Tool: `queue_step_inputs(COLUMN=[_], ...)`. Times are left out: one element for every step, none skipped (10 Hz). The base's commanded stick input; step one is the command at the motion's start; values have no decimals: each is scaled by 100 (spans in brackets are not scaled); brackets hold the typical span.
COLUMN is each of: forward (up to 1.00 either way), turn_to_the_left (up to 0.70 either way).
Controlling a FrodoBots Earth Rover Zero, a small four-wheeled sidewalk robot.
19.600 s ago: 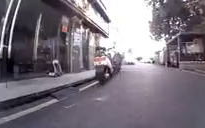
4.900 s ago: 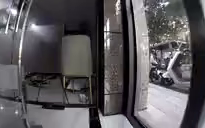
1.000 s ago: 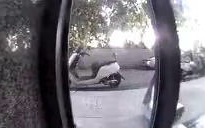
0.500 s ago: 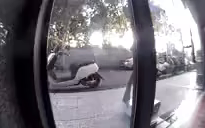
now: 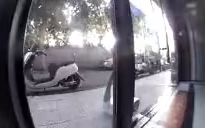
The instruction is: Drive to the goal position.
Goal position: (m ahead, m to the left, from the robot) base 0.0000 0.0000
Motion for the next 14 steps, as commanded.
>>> queue_step_inputs(forward=[0,0,0,0,0,0,0,0,0,0,0,0,7,29], turn_to_the_left=[-45,-45,-45,-45,-45,-45,-45,-45,-45,-45,-45,-45,-13,1])
